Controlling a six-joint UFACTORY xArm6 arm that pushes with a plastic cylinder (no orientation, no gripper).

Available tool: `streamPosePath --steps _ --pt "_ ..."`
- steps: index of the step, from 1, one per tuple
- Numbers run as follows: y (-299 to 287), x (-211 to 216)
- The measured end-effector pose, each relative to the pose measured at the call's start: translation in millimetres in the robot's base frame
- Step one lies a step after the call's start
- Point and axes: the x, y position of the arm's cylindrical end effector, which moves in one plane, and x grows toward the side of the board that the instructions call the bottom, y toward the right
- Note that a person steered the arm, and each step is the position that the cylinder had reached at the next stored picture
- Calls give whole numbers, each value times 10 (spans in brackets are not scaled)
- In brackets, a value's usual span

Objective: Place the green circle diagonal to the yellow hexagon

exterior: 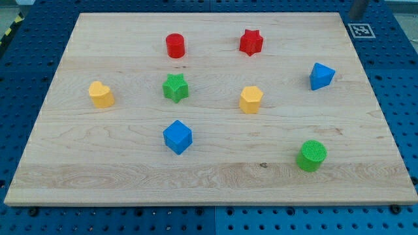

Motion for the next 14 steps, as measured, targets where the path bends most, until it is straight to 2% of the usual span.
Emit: streamPosePath --steps 1,6,10,12,13,14 --pt "-274 190" --pt "-388 1681" --pt "-1296 3379" --pt "-1153 3391" --pt "-1052 3805" --pt "-1334 3974"
